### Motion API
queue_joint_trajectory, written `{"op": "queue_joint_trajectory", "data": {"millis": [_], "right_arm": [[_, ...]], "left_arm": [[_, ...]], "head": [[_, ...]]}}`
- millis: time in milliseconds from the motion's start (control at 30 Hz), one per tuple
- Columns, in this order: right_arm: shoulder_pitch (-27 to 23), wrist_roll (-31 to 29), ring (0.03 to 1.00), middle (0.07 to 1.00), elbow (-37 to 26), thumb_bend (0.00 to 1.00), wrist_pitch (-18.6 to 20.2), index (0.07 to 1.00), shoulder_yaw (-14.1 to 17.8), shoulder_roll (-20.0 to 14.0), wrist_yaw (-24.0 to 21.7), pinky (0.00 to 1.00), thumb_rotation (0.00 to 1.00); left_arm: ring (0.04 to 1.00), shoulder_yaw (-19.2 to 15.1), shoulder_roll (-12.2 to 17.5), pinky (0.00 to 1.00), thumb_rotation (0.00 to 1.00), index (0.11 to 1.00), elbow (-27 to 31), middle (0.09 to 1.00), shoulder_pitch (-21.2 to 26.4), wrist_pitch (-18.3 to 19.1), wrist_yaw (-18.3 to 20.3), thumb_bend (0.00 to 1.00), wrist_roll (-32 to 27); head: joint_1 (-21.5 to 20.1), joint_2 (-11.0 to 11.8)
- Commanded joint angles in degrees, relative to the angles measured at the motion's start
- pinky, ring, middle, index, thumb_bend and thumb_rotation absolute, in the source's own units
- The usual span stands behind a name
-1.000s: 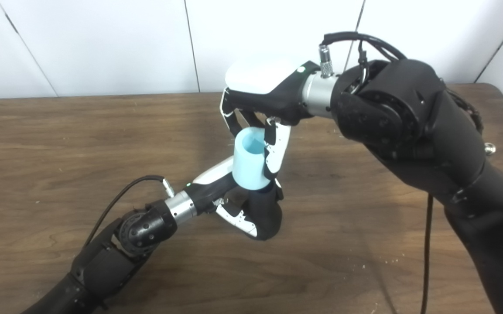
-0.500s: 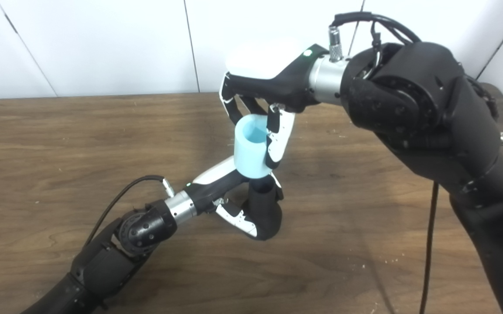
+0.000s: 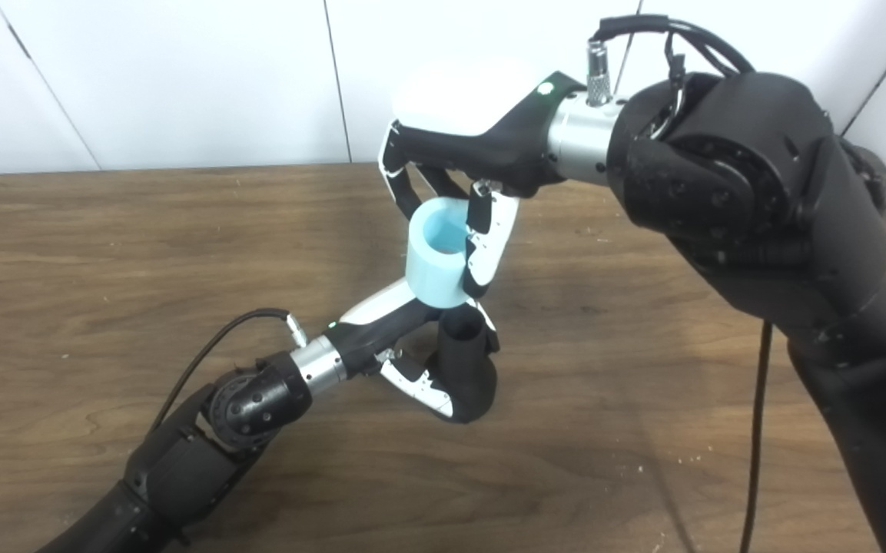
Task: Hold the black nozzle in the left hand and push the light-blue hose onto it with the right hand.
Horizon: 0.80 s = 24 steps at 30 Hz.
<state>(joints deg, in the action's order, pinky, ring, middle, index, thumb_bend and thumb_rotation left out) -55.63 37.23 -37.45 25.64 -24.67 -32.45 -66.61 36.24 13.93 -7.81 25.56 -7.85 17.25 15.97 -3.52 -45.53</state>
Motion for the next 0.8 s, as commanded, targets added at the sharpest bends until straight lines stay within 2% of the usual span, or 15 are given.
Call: {"op": "queue_joint_trajectory", "data": {"millis": [0, 267, 767], "right_arm": [[-3.83, 0.82, 0.116, 0.213, -1.77, 0.52, 1.29, 0.482, 0.62, -0.59, -6.15, 0.03, 0.11], [-3.87, -0.36, 0.127, 0.230, -1.51, 0.52, 1.29, 0.484, -0.31, -1.41, -6.15, 0.05, 0.12], [-5.94, -3.06, 0.127, 0.233, -0.21, 0.52, 1.29, 0.485, -4.06, -4.12, -6.15, 0.04, 0.12]], "left_arm": [[0.565, 4.29, 1.99, 0.60, 0.09, 0.480, -3.54, 0.502, -4.46, 5.95, 8.17, 0.50, 3.60], [0.565, 4.18, 1.99, 0.60, 0.08, 0.480, -3.47, 0.504, -4.23, 5.93, 8.48, 0.50, 3.20], [0.556, 4.11, 1.86, 0.58, 0.08, 0.482, -3.41, 0.502, -4.42, 5.93, 8.73, 0.50, 3.20]], "head": [[-0.04, -0.04], [-0.04, -0.04], [-0.04, -0.40]]}}
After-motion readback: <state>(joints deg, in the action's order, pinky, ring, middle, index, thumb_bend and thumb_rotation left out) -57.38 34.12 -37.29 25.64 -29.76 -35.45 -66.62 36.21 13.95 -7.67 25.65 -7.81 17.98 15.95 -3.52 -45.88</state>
